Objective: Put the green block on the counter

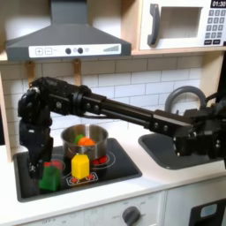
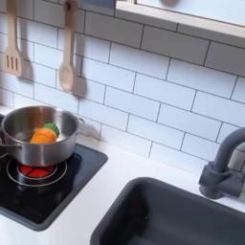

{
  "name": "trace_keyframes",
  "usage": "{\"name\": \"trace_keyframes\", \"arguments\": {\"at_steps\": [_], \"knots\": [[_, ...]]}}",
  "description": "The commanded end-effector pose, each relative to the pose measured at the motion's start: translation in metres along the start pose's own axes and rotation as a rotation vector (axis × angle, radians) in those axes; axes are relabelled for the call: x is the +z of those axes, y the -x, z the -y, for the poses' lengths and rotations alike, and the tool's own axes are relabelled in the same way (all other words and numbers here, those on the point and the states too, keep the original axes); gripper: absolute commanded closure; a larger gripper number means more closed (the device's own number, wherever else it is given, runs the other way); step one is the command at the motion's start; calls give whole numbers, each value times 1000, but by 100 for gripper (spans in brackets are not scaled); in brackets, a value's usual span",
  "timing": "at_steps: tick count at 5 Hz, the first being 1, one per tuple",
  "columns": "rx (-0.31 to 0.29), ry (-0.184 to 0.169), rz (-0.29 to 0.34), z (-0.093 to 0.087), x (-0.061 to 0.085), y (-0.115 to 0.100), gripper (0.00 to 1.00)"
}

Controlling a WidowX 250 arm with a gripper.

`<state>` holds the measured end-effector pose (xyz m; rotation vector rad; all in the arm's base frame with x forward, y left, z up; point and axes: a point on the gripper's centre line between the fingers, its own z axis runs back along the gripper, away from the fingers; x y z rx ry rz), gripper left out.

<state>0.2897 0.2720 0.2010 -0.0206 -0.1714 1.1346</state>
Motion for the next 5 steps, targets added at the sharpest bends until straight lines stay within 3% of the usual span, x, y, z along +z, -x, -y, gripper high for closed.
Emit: {"name": "trace_keyframes", "arguments": {"at_steps": [1, 2, 4, 5], "knots": [[0, -2, -6, 5, -9, 4, 0], [3, -4, -9, 3, -11, 8, 0], [-50, -12, -54, 10, -28, 21, 0], [-42, -9, -49, 10, -28, 22, 0]]}}
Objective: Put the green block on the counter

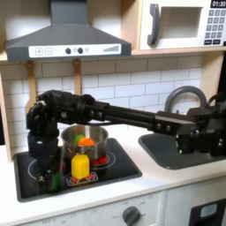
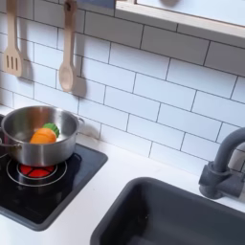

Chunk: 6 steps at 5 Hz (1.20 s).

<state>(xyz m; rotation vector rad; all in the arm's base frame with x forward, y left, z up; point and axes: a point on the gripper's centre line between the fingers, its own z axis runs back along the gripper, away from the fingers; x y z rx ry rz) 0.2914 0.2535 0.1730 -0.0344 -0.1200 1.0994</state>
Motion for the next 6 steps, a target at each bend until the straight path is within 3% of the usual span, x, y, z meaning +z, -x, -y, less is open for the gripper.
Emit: {"name": "trace_keyframes", "arguments": {"at_steps": [1, 3, 4, 6], "knots": [[-3, 9, -1, 11, -1, 3, 0], [37, 16, 10, 24, 4, -4, 0], [47, 10, -10, 28, -4, -7, 0], [74, 3, -1, 28, -5, -14, 0]]}}
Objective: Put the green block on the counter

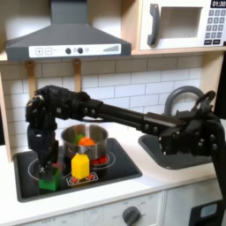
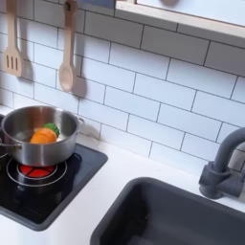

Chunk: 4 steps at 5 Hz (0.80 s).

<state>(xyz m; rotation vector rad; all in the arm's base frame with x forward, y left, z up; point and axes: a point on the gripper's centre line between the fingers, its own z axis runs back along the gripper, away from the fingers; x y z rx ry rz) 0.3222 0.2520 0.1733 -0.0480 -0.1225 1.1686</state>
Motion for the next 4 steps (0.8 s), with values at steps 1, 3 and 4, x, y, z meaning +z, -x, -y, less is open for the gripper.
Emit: {"name": "trace_keyframes", "arguments": {"at_steps": [1, 3, 4], "knots": [[-3, -18, 10, 0, -6, 0, 0], [-34, -20, 14, -1, -11, 2, 0], [-32, -28, 5, -2, -18, 2, 0]]}}
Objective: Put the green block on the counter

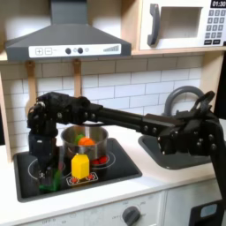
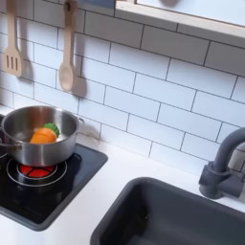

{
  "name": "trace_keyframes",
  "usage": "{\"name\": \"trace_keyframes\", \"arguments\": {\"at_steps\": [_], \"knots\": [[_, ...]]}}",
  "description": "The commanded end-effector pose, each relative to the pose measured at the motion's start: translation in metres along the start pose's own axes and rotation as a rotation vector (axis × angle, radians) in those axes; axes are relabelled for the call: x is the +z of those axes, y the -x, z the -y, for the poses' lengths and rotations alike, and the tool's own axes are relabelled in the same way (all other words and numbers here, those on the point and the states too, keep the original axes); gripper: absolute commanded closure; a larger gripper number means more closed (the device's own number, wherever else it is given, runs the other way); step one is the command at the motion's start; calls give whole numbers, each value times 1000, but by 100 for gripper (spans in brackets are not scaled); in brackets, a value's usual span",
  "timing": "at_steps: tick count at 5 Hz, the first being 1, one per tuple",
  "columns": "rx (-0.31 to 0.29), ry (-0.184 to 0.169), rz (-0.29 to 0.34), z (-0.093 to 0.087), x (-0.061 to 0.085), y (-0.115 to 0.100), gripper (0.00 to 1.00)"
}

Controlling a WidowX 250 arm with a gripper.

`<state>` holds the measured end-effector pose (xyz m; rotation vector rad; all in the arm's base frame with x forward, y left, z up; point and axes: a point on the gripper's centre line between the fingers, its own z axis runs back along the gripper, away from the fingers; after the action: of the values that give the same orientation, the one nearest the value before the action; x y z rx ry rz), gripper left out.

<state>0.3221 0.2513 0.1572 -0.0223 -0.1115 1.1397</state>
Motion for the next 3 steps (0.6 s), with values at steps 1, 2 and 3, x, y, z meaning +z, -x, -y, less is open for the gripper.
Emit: {"name": "trace_keyframes", "arguments": {"at_steps": [1, 2, 3], "knots": [[-2, -4, 2, -2, -4, 0, 0], [-9, -14, 10, -1, -5, 0, 11], [-15, -11, 13, -2, -5, -1, 100]]}}
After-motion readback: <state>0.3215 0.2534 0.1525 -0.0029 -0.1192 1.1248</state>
